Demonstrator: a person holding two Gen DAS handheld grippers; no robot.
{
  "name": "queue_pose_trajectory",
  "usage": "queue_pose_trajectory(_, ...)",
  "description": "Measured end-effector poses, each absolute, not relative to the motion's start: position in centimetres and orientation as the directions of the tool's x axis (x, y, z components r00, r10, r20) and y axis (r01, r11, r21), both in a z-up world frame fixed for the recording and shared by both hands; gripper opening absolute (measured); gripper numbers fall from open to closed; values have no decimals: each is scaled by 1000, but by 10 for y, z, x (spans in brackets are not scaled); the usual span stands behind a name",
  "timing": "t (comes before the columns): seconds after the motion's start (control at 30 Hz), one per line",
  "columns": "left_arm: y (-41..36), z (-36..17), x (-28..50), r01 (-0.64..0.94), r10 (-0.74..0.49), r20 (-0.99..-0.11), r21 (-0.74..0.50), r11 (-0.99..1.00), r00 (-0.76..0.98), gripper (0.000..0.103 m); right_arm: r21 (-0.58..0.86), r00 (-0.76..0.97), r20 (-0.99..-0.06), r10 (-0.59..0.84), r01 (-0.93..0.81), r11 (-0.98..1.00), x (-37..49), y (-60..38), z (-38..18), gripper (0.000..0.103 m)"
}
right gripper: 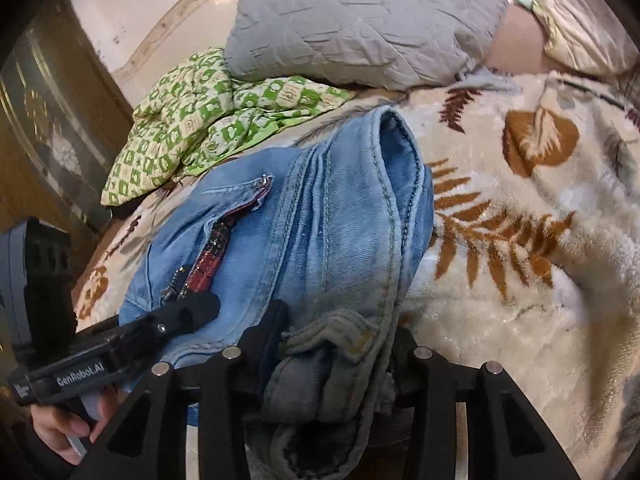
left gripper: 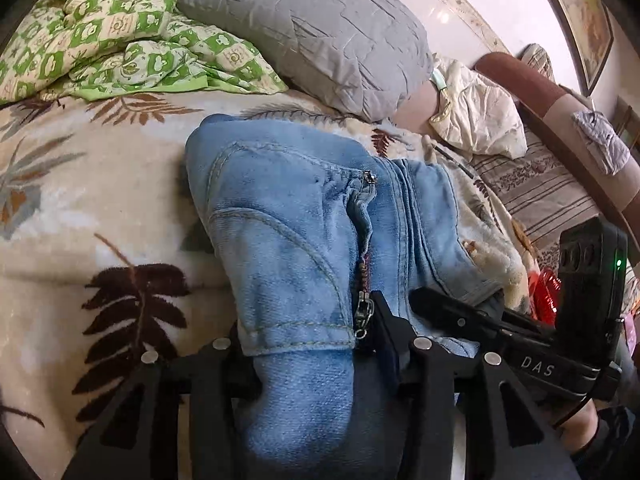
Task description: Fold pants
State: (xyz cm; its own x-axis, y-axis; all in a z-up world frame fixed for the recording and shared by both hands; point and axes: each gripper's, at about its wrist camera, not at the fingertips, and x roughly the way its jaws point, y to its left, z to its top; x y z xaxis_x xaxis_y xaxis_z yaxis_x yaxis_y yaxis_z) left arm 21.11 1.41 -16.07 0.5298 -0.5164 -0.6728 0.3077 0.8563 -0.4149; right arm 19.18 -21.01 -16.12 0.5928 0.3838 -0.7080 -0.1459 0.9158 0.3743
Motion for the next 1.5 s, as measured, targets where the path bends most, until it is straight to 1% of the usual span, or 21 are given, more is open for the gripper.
queue_pose_trajectory(0.1,13,-161,210,307,-517,-670,-416,856,532,50,366,602,-704,376,-147,919,189,-211,-163,48)
queue_pose_trajectory(0.17,13,-160,211,292,-503,-681,-410,864,532,56,371,597,-711,371,-130,920,191,-212,-163,55)
queue_pose_trajectory(0.2,16,-160,212,278,-496,-686,-412,868,532,67,375,591,-716,372,-125,919,191,-213,-164,56)
queue_pose_trajectory(0.23,19,-161,212,253,-489,-692,-421,871,532,86,380,585,-722,371,-113,918,191,-216,-164,64)
queue_pose_trajectory(0.27,23,-165,212,223,-489,-701,-441,869,519,92,383,582,-726,367,-101,918,192,-216,-163,78)
queue_pose_trajectory(0.33,29,-163,207,215,-513,-687,-476,853,515,99,384,570,-743,350,-66,921,192,-224,-162,93)
queue_pose_trajectory(0.37,33,-161,202,205,-516,-689,-485,850,510,102,383,568,-749,341,-50,922,190,-228,-160,97)
queue_pose_trajectory(0.47,41,-153,186,218,-547,-683,-511,832,485,103,367,581,-740,339,-73,927,182,-237,-146,100)
queue_pose_trajectory(0.53,40,-143,172,270,-536,-689,-465,843,487,103,335,585,-741,329,-103,937,178,-238,-135,100)
queue_pose_trajectory(0.7,34,-117,133,369,-395,-691,-196,908,606,103,269,616,-733,290,-130,954,177,-239,-109,100)
queue_pose_trajectory(0.93,6,-108,104,461,-280,-588,181,868,759,103,427,557,-722,410,-106,898,220,-258,-87,101)
queue_pose_trajectory(1.1,-12,-124,102,462,-215,-547,367,807,809,103,443,481,-759,439,-112,889,263,-249,-79,100)
queue_pose_trajectory(1.23,-22,-135,104,479,-195,-530,474,739,826,102,450,405,-802,439,-74,890,291,-242,-94,100)
queue_pose_trajectory(1.27,-23,-137,106,486,-192,-532,491,723,825,100,447,391,-812,434,-62,892,296,-240,-100,100)
queue_pose_trajectory(1.3,-24,-140,107,502,-201,-541,494,710,817,94,442,381,-820,428,-54,895,300,-238,-104,98)
queue_pose_trajectory(1.33,-24,-142,110,525,-214,-559,485,699,801,85,439,375,-825,424,-48,897,303,-237,-109,89)
queue_pose_trajectory(1.37,-24,-143,111,549,-227,-579,472,690,783,79,444,364,-826,431,-52,895,305,-234,-113,73)
queue_pose_trajectory(1.4,-25,-144,112,573,-242,-597,459,679,765,70,441,353,-829,433,-62,895,307,-232,-116,66)
queue_pose_trajectory(1.43,-26,-144,111,577,-245,-597,463,672,764,66,429,354,-832,427,-77,900,308,-227,-118,40)
queue_pose_trajectory(1.47,-27,-145,109,582,-248,-598,467,665,762,62,414,355,-836,419,-93,906,308,-224,-118,25)
queue_pose_trajectory(1.5,-27,-145,108,589,-251,-604,464,662,757,57,395,360,-840,407,-110,912,307,-221,-119,24)
